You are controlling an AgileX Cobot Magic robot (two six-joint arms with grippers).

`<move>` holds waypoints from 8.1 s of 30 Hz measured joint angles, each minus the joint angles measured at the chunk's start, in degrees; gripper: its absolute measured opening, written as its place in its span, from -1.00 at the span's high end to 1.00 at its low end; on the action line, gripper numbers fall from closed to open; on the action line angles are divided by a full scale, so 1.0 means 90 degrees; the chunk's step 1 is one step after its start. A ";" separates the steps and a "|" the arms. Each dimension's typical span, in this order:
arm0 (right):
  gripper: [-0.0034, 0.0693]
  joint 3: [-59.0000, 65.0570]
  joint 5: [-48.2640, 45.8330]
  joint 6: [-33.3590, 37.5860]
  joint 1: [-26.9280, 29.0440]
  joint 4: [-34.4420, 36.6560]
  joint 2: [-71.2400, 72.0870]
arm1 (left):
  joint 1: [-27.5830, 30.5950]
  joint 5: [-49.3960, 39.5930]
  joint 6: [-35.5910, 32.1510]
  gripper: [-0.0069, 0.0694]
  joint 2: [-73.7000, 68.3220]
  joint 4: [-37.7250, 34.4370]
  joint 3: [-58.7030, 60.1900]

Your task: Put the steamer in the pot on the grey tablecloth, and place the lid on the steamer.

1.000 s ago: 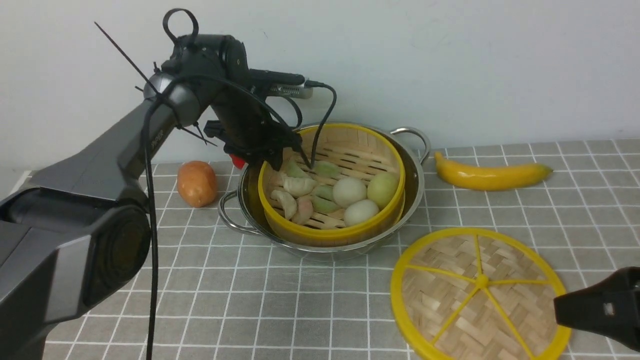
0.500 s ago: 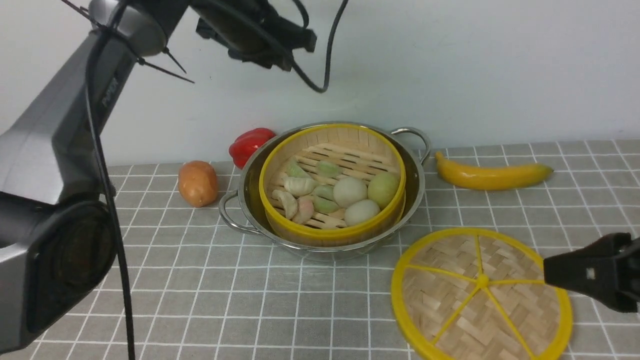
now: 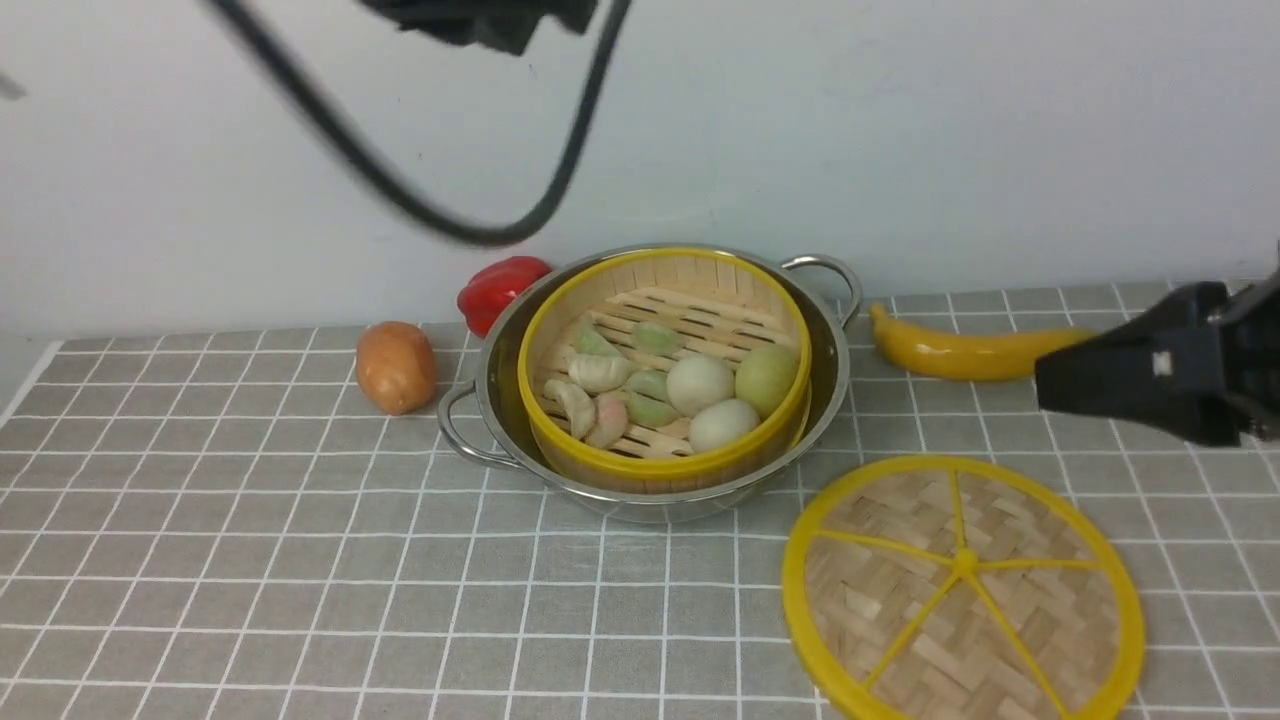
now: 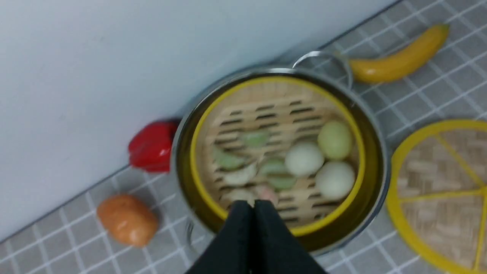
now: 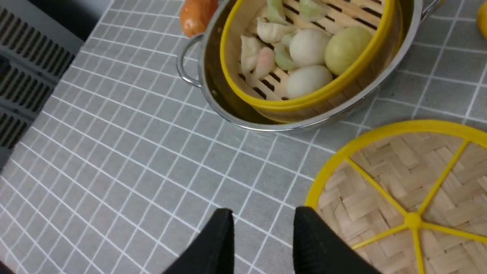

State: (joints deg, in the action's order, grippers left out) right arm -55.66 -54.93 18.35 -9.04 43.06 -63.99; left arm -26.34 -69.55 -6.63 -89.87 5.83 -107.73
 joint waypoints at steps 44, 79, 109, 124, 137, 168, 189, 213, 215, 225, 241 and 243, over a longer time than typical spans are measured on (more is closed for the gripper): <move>0.25 -0.0626 0.1121 -0.4111 -0.1904 -0.5012 -0.4092 | 0.0000 0.2889 0.0793 0.84 0.7135 0.0398 0.7133; 0.51 -0.4775 -0.1720 -0.3626 -0.1919 -0.5017 -0.4446 | 0.0000 0.2890 0.0793 0.81 0.7135 0.0398 0.7146; 0.51 -0.9029 -0.1754 -0.3188 -0.2817 -0.4784 -0.8101 | 0.0000 0.2678 0.0778 0.81 0.7135 0.0398 0.7146; 0.51 -0.9051 -0.1457 -0.3140 -0.2817 -0.4841 -0.8233 | 0.0000 0.2664 0.0773 0.79 0.7135 0.0398 0.7146; 0.51 -0.9143 -0.1348 -0.3038 -0.2817 -0.4895 -0.8261 | 0.0000 0.2664 0.0736 0.79 0.7135 0.0398 0.7146; 0.51 -0.9161 -0.1294 -0.2986 -0.2817 -0.4956 -0.8361 | 0.0000 0.2663 0.0773 0.79 0.7135 0.0398 0.7146; -0.44 -0.9173 -0.1466 -0.2986 -0.2817 -0.4784 -0.8363 | 0.0000 0.2658 0.0736 0.79 0.7135 0.0398 0.7146; 0.82 -0.9032 -0.1660 -0.2412 -0.2817 -0.4611 -0.4135 | 0.0000 0.3079 0.0786 0.79 0.7135 0.1664 0.7146; 0.94 -0.8133 -0.1660 -0.2335 -0.2817 -0.4611 -0.3505 | 0.0000 0.3099 0.0802 0.79 0.7135 0.1810 0.7146; 0.94 -0.1721 0.0815 -0.2542 -0.2817 -0.4682 -0.0315 | 0.0000 0.3382 0.1312 0.76 0.7142 0.1810 0.7435; 0.91 0.2310 0.4160 -0.3494 -0.2817 -0.4818 0.0819 | 0.0000 0.3383 0.1635 0.65 0.7142 0.1804 0.7631; 0.90 0.2310 0.4172 -0.3499 -0.2817 -0.4818 0.0819 | 0.0000 0.3383 0.1635 0.65 0.7142 0.1804 0.7631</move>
State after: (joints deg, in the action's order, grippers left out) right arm -34.87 -17.38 -13.14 -34.39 -0.30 -56.62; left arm -26.34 -39.11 8.09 -25.60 22.07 -39.05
